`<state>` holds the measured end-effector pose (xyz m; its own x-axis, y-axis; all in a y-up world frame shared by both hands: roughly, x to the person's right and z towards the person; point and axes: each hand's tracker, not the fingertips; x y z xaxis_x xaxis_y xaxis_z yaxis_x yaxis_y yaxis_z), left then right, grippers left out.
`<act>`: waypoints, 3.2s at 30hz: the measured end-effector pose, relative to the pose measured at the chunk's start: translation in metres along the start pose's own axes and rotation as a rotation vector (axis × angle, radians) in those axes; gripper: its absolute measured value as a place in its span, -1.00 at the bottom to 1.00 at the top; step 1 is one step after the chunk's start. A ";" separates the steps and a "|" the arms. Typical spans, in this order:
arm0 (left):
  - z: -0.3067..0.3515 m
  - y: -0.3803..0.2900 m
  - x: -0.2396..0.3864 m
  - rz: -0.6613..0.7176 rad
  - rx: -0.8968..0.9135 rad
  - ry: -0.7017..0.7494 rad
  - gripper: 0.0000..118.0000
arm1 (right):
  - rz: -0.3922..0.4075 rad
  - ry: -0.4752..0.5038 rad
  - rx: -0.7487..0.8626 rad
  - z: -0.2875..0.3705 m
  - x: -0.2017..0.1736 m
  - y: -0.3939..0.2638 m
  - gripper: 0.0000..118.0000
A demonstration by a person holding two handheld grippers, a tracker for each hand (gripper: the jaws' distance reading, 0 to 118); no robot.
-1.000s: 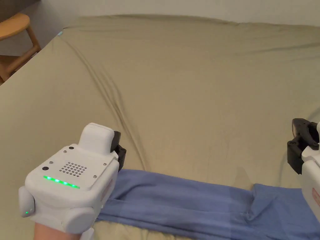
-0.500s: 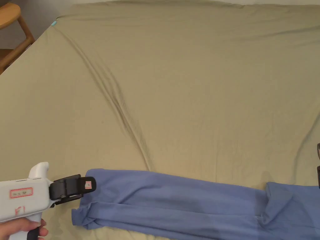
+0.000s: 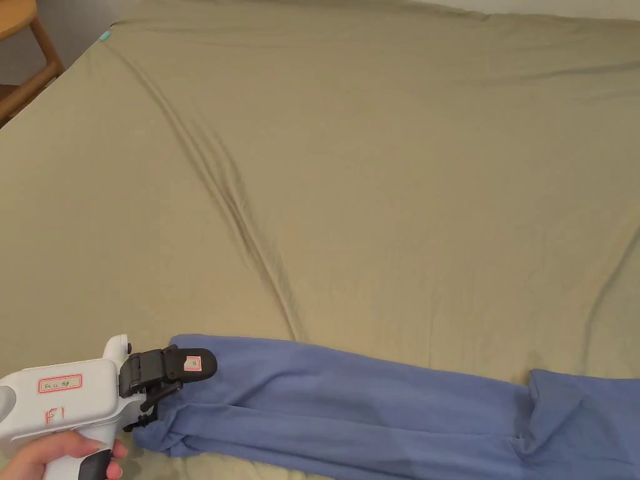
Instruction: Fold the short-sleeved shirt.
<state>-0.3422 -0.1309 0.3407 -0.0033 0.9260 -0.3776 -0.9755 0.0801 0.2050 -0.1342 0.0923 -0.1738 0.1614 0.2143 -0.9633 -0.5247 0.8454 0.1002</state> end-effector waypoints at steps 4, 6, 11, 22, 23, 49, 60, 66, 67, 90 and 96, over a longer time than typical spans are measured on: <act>-0.001 -0.005 0.003 0.001 0.001 0.002 0.19 | 0.011 0.003 0.010 0.002 -0.002 0.001 -1.00; -0.014 -0.011 0.001 0.006 -0.008 0.165 -0.89 | 0.008 0.005 0.010 0.002 -0.001 0.002 -1.00; -0.013 -0.012 0.006 -0.008 0.011 0.178 -0.89 | 0.001 0.009 0.012 0.007 0.000 0.004 -1.00; 0.038 0.008 0.021 -0.123 0.061 0.282 -0.89 | 0.019 -0.001 0.021 0.011 0.005 0.006 -1.00; 0.045 0.013 0.019 -0.135 0.068 0.297 -0.89 | 0.018 -0.001 0.021 0.011 0.005 0.006 -1.00; -0.111 -0.054 0.185 -0.408 -0.165 0.459 -0.90 | -0.020 0.000 0.064 0.040 0.029 -0.005 -1.00; -0.189 -0.078 0.147 -0.314 -0.213 0.583 -0.67 | -0.069 -0.016 0.066 0.043 0.054 -0.015 -1.00; -0.167 -0.084 0.164 -0.178 -0.221 0.220 0.59 | -0.092 -0.017 0.059 0.036 0.058 -0.017 -1.00; -0.159 -0.078 0.164 -0.207 -0.187 0.211 0.59 | -0.096 -0.016 0.059 0.036 0.058 -0.016 -1.00; -0.231 -0.195 0.147 -1.151 0.059 0.861 -1.00 | -0.072 -0.002 0.043 0.040 0.049 -0.015 -1.00; -0.238 -0.221 0.158 -1.279 0.015 0.803 -1.00 | -0.072 -0.002 0.031 0.037 0.049 -0.018 -1.00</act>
<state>-0.1798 -0.0904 0.0212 0.7013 -0.2097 -0.6813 -0.4117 0.6610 -0.6273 -0.0862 0.1060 -0.2139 0.1998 0.1536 -0.9677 -0.4855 0.8734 0.0383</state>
